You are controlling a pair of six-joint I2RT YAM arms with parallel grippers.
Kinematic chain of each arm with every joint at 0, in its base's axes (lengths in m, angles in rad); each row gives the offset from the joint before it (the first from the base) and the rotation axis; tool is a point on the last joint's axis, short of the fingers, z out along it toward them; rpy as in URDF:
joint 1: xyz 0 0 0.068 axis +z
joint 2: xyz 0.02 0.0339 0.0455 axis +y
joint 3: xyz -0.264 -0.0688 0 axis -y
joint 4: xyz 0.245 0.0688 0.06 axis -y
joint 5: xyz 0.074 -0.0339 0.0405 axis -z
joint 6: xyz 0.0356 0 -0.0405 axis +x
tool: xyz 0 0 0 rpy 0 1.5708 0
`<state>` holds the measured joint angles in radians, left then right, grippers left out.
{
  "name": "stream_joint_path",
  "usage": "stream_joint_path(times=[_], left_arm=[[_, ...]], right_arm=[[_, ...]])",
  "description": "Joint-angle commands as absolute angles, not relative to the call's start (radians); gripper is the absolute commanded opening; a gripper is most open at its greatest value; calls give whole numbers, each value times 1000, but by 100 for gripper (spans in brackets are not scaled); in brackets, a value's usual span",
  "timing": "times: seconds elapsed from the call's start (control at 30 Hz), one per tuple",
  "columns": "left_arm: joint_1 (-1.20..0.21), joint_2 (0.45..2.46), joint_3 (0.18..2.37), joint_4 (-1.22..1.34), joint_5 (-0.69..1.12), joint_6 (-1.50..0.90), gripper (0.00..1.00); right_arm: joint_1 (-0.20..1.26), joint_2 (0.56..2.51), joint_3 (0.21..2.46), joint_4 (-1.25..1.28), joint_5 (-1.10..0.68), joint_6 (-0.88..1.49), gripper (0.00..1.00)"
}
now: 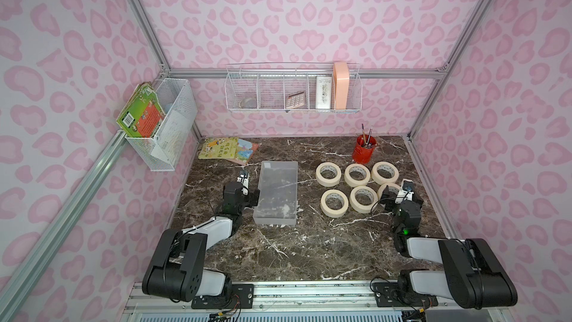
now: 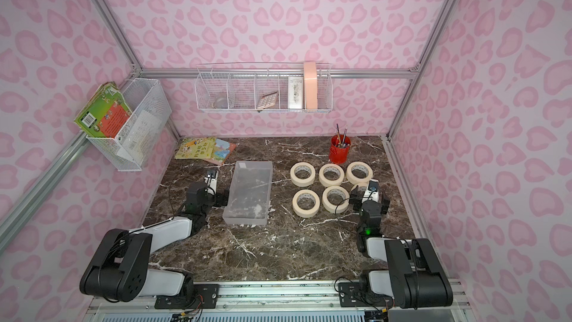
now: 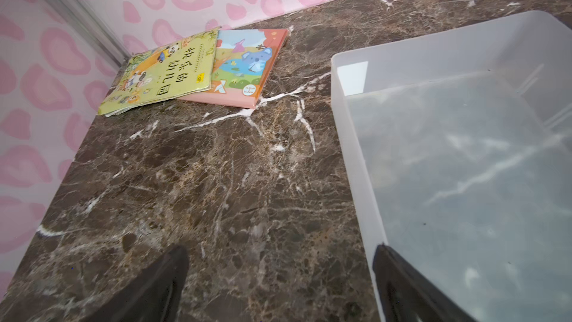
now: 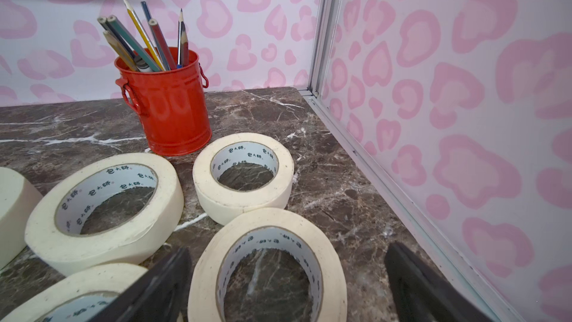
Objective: Take out the art tape in the storage box
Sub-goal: Reset both arms
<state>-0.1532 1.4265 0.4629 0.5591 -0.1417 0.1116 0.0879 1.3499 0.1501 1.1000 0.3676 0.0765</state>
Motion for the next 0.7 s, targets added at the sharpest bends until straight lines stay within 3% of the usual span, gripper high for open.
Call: stream_joint_path(times=[0.0,0.13,0.67], left_arm=[[-126,1482,471,675,-101,121,98],[-65,1540,465,735,1,89,98],[-16,1535,469,702,60,43,98]], right_arm=[[87,1422,169,1298,388,54,100],[99,1593,155,1511,348,3,100],[77,1572,166,1452,321,36,100]])
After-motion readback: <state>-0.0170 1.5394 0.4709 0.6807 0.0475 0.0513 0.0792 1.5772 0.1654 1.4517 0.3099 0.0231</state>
